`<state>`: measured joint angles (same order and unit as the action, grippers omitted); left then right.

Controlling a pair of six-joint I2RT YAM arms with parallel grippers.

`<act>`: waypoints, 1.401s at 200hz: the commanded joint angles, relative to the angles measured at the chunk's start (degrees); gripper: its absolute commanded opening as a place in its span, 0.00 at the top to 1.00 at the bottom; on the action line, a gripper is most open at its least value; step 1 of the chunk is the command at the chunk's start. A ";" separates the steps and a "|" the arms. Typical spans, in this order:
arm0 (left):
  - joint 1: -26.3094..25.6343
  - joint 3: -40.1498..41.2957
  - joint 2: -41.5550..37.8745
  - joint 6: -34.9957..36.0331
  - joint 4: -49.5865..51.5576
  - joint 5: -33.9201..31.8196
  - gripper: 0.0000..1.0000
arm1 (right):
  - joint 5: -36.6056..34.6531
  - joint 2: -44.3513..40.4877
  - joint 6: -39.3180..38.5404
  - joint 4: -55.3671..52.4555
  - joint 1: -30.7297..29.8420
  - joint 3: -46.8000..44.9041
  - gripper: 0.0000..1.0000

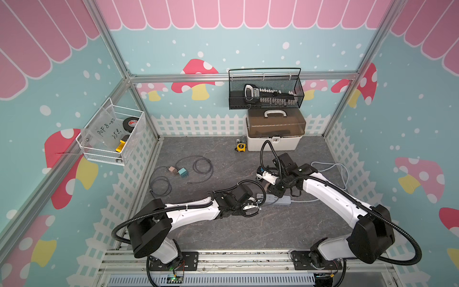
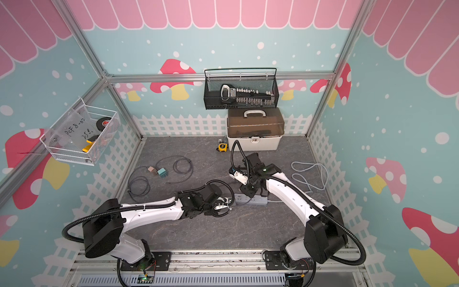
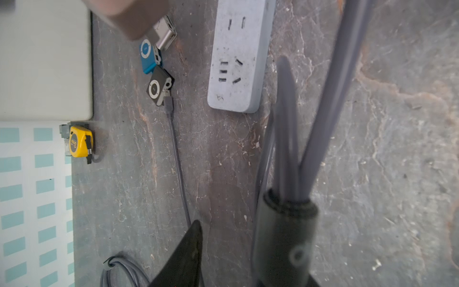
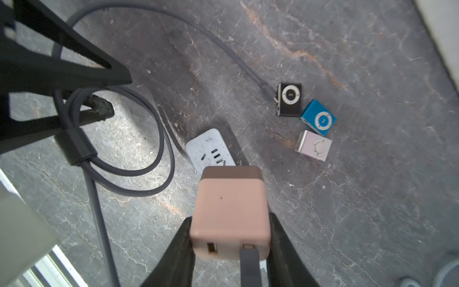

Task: Charge mp3
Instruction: Adjust the charging cable at the center of the board, then insert the plug into the socket.

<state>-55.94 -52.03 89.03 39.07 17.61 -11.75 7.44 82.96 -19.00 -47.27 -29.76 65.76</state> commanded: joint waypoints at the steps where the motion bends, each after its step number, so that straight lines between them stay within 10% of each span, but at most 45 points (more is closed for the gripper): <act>1: 0.01 0.27 -0.78 -2.80 1.23 1.31 0.57 | 0.87 1.70 -3.49 -3.62 -0.39 1.50 1.00; 110: 0.60 5.51 -7.54 -7.63 -3.62 -2.01 0.39 | 1.37 5.00 -9.96 -6.09 0.44 0.85 1.00; 280: 18.06 5.71 -17.51 -19.12 -6.34 10.00 0.19 | -4.29 15.43 -23.80 -19.00 1.04 11.32 1.00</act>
<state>-38.52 -46.15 71.68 21.15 13.04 -3.53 3.27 97.19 -38.52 -61.19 -28.86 75.75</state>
